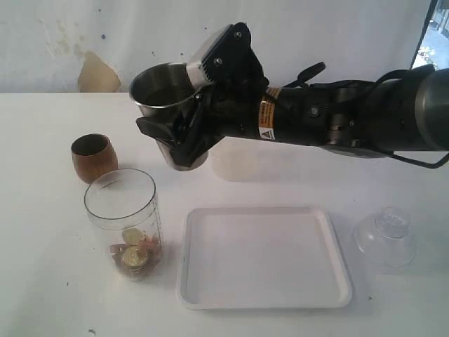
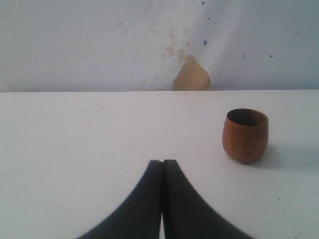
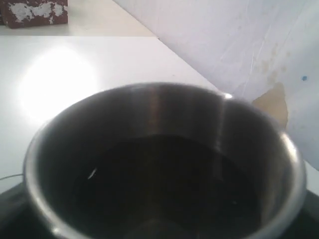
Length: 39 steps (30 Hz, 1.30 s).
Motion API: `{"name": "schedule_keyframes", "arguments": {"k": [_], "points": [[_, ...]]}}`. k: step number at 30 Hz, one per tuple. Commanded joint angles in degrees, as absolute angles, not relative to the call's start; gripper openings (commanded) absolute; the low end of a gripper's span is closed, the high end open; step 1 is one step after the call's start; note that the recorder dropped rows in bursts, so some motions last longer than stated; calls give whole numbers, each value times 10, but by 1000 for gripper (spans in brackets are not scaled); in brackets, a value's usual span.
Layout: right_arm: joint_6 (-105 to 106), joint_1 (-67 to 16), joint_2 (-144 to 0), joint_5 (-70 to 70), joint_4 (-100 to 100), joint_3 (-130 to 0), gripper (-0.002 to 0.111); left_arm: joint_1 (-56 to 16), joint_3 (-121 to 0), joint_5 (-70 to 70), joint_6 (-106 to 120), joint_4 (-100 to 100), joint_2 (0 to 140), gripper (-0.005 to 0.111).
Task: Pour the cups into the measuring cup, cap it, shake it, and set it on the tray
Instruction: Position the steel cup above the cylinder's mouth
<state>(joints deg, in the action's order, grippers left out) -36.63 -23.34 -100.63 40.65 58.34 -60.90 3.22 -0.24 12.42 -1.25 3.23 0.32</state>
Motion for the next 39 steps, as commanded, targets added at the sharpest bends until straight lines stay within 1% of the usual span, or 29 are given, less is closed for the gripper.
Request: {"name": "schedule_keyframes", "arguments": {"k": [1, 5, 11, 21, 27, 39], "points": [[-334, -234, -999, 429, 558, -616, 0, 29, 0, 117, -13, 35, 0, 0], [-311, -234, -1032, 455, 539, -630, 0, 29, 0, 117, -13, 35, 0, 0], [-312, -234, -1041, 473, 506, -648, 0, 29, 0, 117, -13, 35, 0, 0], [-294, -234, -1042, 469, 523, -653, 0, 29, 0, 117, -13, 35, 0, 0], [-283, -234, -1043, 437, 556, -653, 0, 29, 0, 117, -13, 35, 0, 0], [-313, -234, -1065, 473, 556, -653, 0, 29, 0, 117, -13, 35, 0, 0]]}}
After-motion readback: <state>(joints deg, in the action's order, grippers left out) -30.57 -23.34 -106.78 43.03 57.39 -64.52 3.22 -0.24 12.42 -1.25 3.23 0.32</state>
